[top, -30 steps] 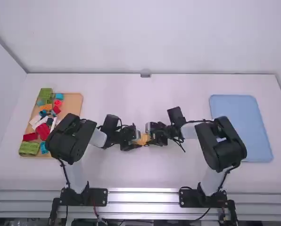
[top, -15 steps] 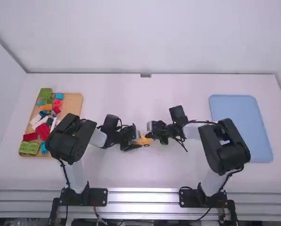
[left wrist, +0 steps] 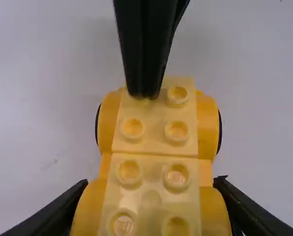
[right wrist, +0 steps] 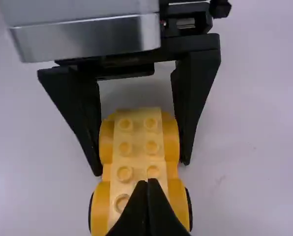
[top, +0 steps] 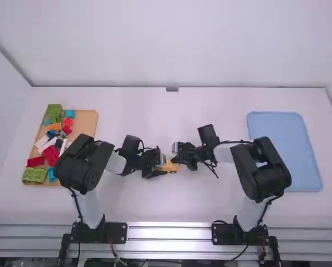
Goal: Assemble lego blocks to make yellow taxi
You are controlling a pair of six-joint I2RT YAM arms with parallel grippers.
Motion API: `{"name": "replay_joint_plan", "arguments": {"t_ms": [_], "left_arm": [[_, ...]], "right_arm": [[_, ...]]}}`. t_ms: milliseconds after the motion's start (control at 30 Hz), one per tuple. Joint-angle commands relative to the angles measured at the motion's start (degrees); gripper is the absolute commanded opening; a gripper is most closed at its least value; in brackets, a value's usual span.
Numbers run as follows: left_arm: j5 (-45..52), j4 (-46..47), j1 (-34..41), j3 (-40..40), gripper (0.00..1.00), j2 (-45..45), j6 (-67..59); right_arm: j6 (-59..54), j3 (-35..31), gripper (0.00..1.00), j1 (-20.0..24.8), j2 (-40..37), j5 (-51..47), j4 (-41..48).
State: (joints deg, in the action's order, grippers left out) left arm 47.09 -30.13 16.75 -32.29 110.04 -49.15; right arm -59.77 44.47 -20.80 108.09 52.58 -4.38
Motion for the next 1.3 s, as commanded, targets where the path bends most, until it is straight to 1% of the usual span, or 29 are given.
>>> {"name": "replay_joint_plan", "arguments": {"t_ms": [0,133,200,300,400,533,633,700,733,767,833,867,900,933,1000,1033,1100,1133,1233,1267], "left_arm": [[0.0,0.7,0.5,0.0,0.63,0.7,0.3],[0.0,0.7,0.5,0.0,0.63,0.7,0.3],[0.0,0.7,0.5,0.0,0.63,0.7,0.3],[0.0,0.7,0.5,-0.1,0.63,0.7,0.3],[0.0,0.7,0.5,0.0,0.63,0.7,0.3],[0.0,0.7,0.5,0.0,0.63,0.7,0.3],[0.0,0.7,0.5,-0.1,0.63,0.7,0.3],[0.0,0.6,0.5,0.0,0.63,0.7,0.3],[0.0,0.5,0.5,0.0,0.63,0.7,-0.1],[0.0,0.5,0.5,0.0,0.63,0.7,-0.1],[0.0,0.2,0.5,-0.1,0.63,0.7,-1.3],[0.0,0.3,0.5,-0.3,0.63,0.7,-1.7],[0.0,0.4,0.5,-0.5,0.63,0.7,-1.6],[-0.1,0.7,0.5,-0.8,0.63,0.7,-1.7],[-0.3,2.3,0.5,-2.3,0.63,0.7,-1.7],[-0.3,3.0,0.5,-2.9,0.63,0.7,-1.7],[-1.5,5.1,0.5,-4.4,0.63,0.7,-1.7],[-2.5,6.8,0.5,-5.5,0.63,0.7,-2.2],[-2.8,9.8,0.5,-6.8,0.63,0.7,-4.8],[-2.8,12.3,0.5,-7.9,0.64,0.7,-6.4]], "right_arm": [[1.0,0.7,0.00,-1.6,3.6,-3.7,0.9],[0.4,1.6,0.00,-3.4,3.9,-7.3,3.9],[0.4,2.2,0.00,-4.7,3.9,-11.6,6.5],[0.3,2.3,0.00,-5.8,3.9,-15.5,8.4],[0.3,2.0,0.00,-6.6,3.9,-17.3,10.1],[-1.1,1.7,0.00,-6.5,3.9,-15.6,10.6],[-1.1,3.4,0.00,-6.4,2.5,-12.6,10.3],[-1.1,5.3,0.00,-5.3,-1.1,-8.6,10.4],[-1.6,6.5,0.00,-4.4,-4.2,-6.3,10.5],[-1.6,6.5,0.00,-4.4,-4.2,-6.3,10.5],[-1.5,8.0,0.01,-3.0,-8.7,-5.0,10.8],[0.3,8.5,0.02,-2.1,-11.3,-5.2,10.7],[1.4,8.6,0.05,-1.8,-12.4,-5.6,10.6],[3.8,8.6,0.12,-1.1,-14.3,-6.7,10.4],[10.8,8.1,0.39,0.3,-18.2,-11.7,9.4],[13.3,7.7,0.50,0.7,-19.2,-14.1,9.1],[17.4,6.9,0.85,1.1,-20.7,-19.0,8.7],[19.8,6.3,0.98,1.5,-21.4,-21.8,8.8],[22.7,5.6,0.98,1.8,-22.1,-24.5,9.2],[24.5,4.9,0.99,1.8,-22.3,-25.9,9.0]]}}
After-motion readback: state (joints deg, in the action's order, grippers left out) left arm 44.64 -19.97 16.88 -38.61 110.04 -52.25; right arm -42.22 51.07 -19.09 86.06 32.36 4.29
